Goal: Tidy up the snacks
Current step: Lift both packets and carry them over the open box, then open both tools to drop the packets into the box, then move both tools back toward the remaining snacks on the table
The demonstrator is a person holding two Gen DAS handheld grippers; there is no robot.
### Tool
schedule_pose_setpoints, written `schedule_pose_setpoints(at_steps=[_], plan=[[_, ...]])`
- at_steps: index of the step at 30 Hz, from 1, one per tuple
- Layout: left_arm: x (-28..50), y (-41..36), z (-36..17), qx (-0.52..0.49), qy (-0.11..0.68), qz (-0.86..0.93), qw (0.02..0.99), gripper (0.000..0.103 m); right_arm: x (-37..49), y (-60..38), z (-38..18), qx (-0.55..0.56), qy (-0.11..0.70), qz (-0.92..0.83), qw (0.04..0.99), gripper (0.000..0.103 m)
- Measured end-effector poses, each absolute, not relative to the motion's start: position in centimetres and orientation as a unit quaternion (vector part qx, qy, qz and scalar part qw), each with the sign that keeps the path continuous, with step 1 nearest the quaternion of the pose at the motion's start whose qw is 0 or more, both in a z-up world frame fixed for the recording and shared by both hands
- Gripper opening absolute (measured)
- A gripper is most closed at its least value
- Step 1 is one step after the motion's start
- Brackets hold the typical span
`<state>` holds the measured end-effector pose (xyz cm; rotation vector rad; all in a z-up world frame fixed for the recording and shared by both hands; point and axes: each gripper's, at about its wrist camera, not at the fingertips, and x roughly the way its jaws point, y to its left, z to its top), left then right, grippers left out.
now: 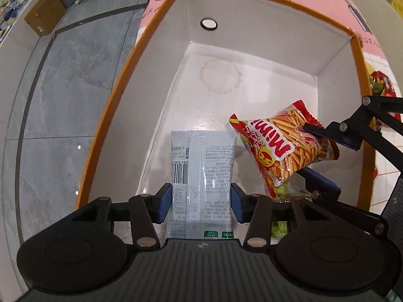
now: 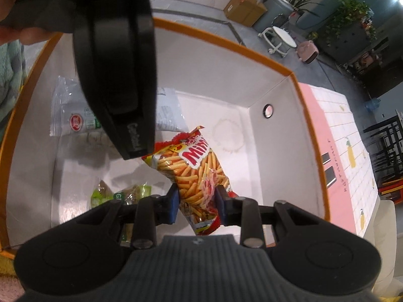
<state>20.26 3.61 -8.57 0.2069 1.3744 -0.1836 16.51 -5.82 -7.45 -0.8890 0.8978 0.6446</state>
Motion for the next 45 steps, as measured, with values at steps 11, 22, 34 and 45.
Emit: schedule_pose_setpoints(at_steps=[11,22,34,45], plan=[[20.3,3.2,-9.3,0.109,0.637,-0.071,0.76,0.062,17.6,-5.1,-8.1,-0.407,0.422,0.299,0.753,0.031],[19.1,3.7,-6.1,0.069,0.601,-0.068,0.794,0.069,17.2,-7.0,-5.4,-0.357,0.417,0.289,0.784,0.058],[15.1,0.9,-0.2,0.053,0.497,-0.102,0.86,0.069,13.6,-11.8,-0.9,-0.252,0.356,0.244,0.866,0.063],[11.3,-4.5,1.1,0.055,0.458,-0.16,0.873,0.069,8.8,-19.3,-1.1,-0.16,0.335,0.169,0.913,0.063]])
